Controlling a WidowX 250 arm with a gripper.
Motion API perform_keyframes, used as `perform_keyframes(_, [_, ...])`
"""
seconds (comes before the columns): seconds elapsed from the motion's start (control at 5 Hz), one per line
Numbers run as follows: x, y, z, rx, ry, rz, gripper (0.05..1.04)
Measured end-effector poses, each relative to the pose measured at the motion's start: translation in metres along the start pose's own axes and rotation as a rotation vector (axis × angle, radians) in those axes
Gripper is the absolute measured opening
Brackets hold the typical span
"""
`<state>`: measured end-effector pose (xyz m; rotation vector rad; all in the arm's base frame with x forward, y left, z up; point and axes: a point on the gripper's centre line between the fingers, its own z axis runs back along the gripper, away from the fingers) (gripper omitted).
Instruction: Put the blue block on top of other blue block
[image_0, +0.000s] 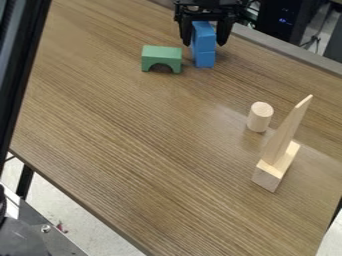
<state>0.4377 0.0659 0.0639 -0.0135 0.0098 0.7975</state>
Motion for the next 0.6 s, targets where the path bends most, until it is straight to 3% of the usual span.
perform_keyframes(0.2, [-0.005,0.006,0.036,-0.071,-0.033,-0.017,1.000])
perform_keyframes(0.6, [-0.016,0.051,0.096,-0.200,-0.126,-0.019,1.000])
